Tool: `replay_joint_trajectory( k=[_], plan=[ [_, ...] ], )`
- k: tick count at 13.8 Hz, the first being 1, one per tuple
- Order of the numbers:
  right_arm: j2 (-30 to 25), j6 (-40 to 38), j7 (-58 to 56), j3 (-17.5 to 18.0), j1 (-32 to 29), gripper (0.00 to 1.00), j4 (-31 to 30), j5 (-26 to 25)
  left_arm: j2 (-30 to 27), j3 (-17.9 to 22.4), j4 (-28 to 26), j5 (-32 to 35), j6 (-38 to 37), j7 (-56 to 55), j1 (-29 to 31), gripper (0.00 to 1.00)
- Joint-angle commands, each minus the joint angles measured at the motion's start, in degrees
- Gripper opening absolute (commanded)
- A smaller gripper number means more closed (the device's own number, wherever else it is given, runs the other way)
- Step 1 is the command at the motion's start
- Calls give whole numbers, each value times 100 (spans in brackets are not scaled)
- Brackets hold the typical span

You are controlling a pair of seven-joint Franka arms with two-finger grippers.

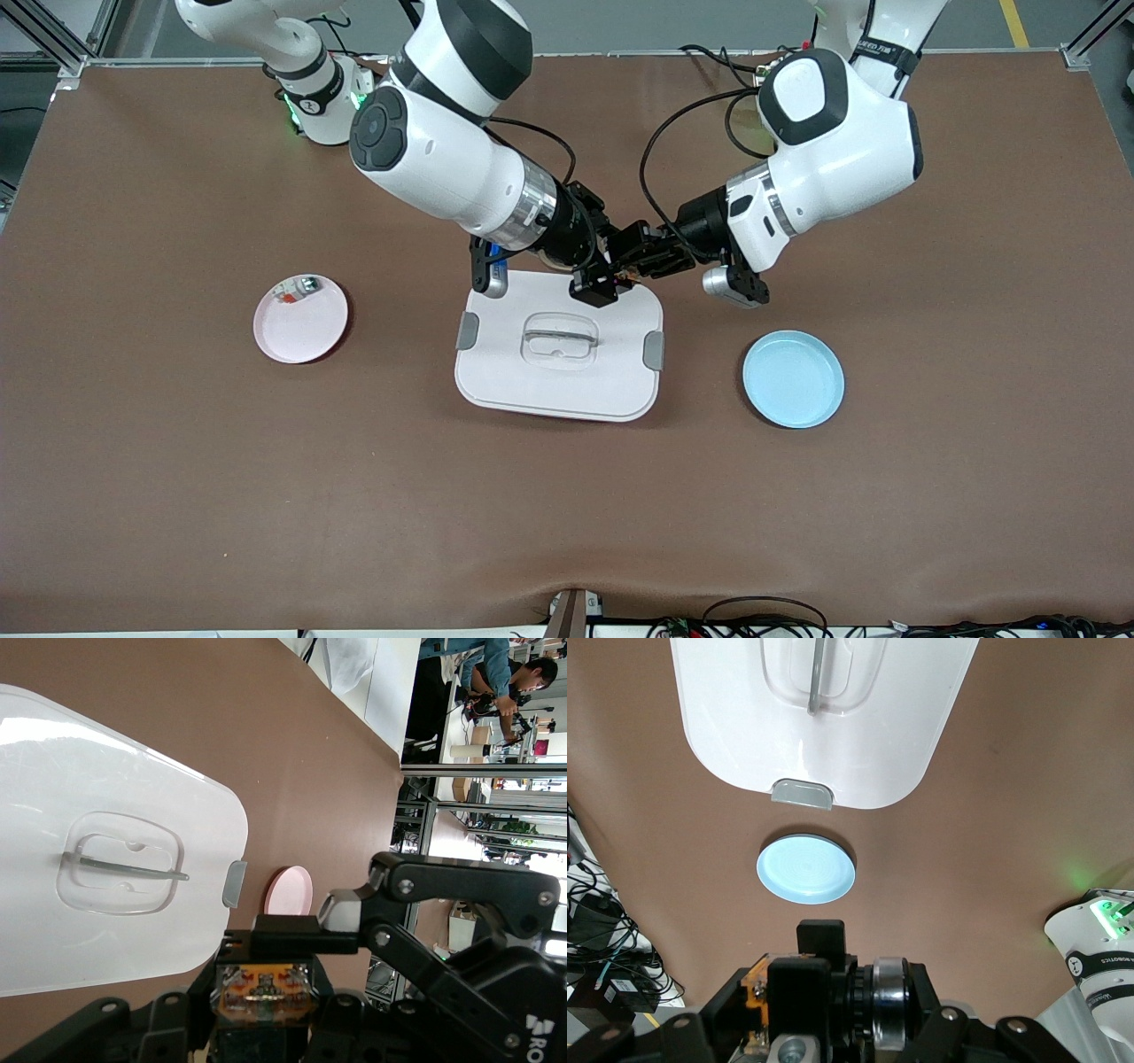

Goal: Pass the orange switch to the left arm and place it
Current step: 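Open the right gripper and pull it back while the left gripper withdraws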

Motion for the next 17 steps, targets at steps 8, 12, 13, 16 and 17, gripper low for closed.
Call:
replay_joint_trajectory(
  k=[8,12,13,16,17],
  plan=[
    [82,-896,-1205,-85,-301,100,230,-162,-76,-13,-32,54,3,-104,47,0],
    [-103,-2188,-2745,-94,-819,100,230,-364,-313,5,-409,564,-59,-130,108,0],
    [-120,-2487,-3035,-94,-960,100,230,-382,-392,5,-567,765,-59,-121,213,0],
    [-296,-3471,-4317,-85,-1417,100,230,-757,-673,5,-981,1250,-146,-121,363,0],
    [-313,-3761,-4748,-85,-1514,100,230,-951,-717,5,-1017,1372,-365,-121,459,0]
  ],
)
